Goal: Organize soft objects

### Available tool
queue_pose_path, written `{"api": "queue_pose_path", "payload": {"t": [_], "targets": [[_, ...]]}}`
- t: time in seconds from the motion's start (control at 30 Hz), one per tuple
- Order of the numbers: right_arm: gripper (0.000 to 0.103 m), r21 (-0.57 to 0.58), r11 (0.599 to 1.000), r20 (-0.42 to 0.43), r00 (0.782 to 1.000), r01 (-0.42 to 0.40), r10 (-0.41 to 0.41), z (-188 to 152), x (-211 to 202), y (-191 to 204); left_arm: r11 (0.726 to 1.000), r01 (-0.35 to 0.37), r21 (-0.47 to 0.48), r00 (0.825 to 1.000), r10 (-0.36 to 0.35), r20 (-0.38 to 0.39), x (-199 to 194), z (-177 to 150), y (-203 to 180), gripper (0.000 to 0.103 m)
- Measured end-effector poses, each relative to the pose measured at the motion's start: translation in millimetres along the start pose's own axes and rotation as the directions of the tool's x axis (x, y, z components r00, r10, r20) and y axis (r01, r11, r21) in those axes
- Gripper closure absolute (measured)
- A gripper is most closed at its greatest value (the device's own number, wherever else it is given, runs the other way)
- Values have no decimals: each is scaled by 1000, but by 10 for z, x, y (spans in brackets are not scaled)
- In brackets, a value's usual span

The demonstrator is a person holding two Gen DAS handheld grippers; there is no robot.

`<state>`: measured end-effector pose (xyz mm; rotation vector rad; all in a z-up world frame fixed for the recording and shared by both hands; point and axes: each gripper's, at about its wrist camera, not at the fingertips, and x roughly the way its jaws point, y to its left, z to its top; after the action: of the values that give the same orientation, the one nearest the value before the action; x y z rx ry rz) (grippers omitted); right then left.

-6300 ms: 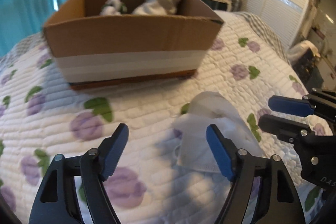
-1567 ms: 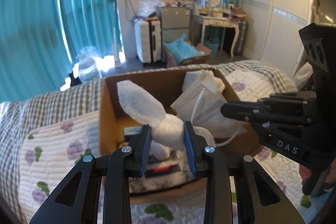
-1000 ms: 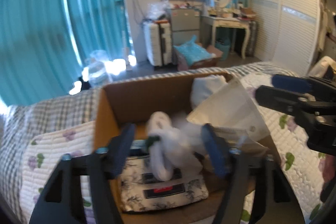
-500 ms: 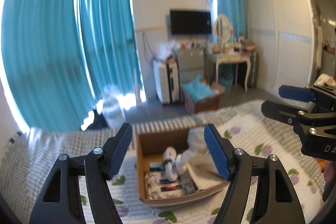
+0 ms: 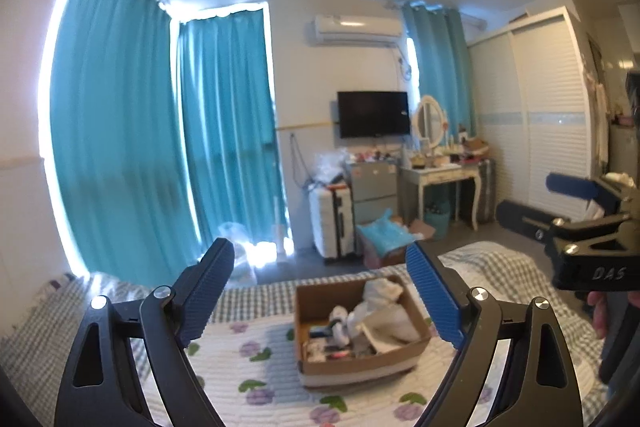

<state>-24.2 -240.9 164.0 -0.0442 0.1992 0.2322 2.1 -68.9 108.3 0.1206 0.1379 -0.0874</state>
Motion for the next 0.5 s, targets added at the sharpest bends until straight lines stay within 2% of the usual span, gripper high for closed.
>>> {"api": "queue_pose_path", "payload": {"t": [0.1,0.3,0.5], "targets": [[0,8,1000,-20,1000,4,-4,-354,124,19,999,-37,-32,999,37,3,26,-267,45,13],[0,35,999,-89,996,-21,24,-1021,563,42,991,-128,-36,990,125,-62,362,-800,70,13],[0,44,999,-133,991,5,1,-1320,798,67,992,-120,-47,984,113,-139,638,-1079,88,13]]}}
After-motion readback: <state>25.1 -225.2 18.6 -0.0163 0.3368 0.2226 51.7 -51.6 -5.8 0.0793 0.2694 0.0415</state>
